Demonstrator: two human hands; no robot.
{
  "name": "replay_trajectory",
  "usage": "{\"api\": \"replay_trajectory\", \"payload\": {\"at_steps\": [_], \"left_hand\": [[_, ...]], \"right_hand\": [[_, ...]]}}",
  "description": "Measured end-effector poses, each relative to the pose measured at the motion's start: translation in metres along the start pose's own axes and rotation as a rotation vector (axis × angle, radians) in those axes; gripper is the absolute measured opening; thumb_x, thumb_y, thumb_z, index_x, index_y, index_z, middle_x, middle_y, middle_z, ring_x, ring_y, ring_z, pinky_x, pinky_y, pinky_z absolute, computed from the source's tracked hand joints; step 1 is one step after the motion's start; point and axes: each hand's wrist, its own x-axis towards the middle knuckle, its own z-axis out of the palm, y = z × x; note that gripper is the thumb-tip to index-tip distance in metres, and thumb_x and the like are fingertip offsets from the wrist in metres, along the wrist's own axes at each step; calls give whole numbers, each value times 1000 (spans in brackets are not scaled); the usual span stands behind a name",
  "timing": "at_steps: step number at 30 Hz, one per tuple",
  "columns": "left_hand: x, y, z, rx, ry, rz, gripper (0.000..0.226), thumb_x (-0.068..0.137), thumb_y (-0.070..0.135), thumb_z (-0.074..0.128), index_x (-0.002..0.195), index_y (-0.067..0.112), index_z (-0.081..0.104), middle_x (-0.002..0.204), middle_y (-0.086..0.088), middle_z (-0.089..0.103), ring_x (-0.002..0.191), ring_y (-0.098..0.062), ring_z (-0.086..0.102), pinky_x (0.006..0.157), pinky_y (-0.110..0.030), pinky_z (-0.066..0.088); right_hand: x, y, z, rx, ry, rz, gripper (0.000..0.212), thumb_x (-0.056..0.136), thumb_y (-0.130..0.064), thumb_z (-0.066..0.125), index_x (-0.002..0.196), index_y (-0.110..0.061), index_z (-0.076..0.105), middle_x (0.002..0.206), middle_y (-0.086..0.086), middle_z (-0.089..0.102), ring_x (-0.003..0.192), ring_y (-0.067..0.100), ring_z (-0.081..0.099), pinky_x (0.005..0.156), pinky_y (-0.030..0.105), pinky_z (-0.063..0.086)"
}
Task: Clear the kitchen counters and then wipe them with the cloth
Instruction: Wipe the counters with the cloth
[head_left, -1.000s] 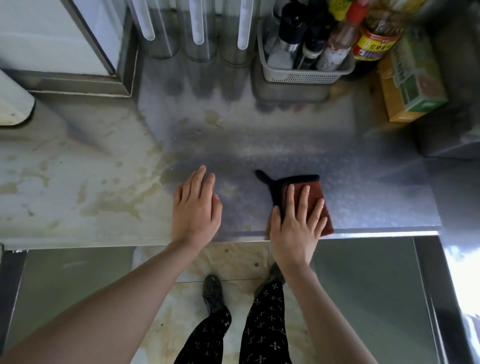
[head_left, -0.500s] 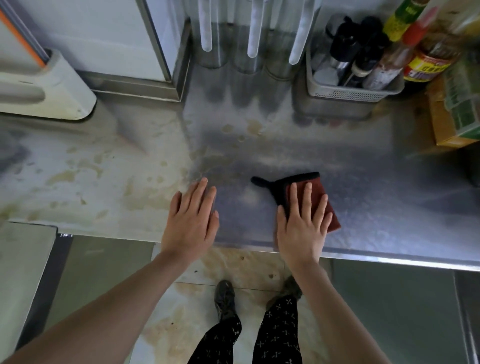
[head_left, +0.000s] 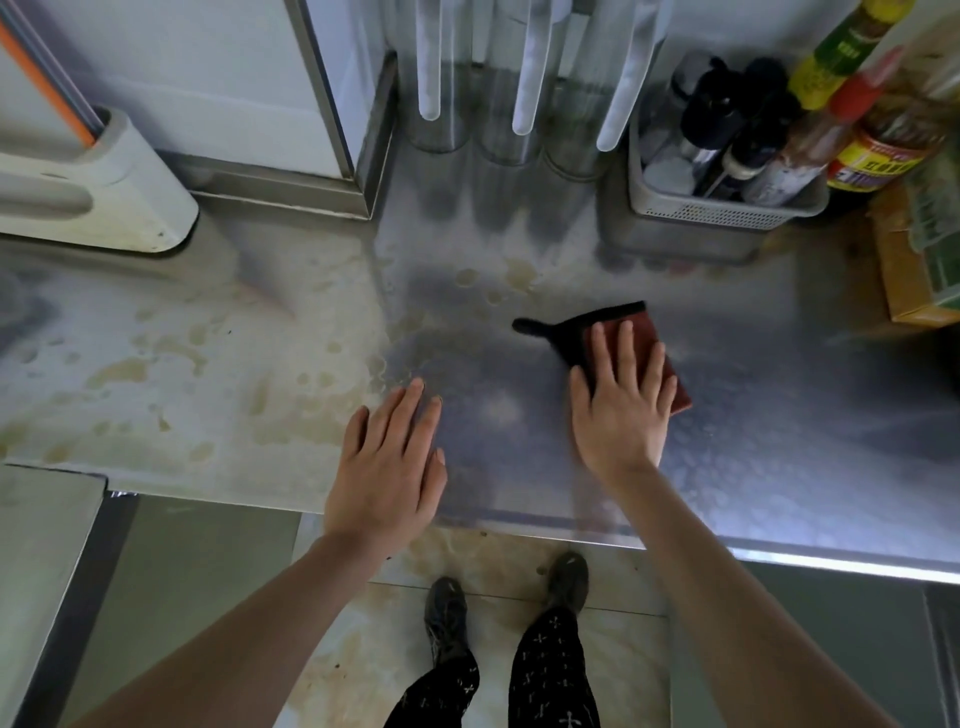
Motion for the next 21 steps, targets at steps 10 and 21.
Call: {"api": "replay_trajectory", "payload": {"at_steps": [10, 21], "left_hand": [[0, 1, -1, -16, 27, -4, 51, 91, 30, 31, 136, 8, 41, 145, -13, 39, 130, -29, 39, 103, -50, 33], [46, -12, -28, -36, 136, -257, 55, 88, 34, 27, 135, 8, 41, 145, -12, 38, 132, -27, 35, 106, -48, 22]], "right_hand": [[-36, -33, 16, -109, -34, -357, 54, 96, -49, 22, 147, -32, 17, 154, 1, 25, 141, 38, 18, 109, 51, 8], [79, -58, 0, 40, -15, -49, 54, 97, -44, 26, 148, -32, 12, 158, 0, 8, 143, 37, 0, 113, 54, 3]]}}
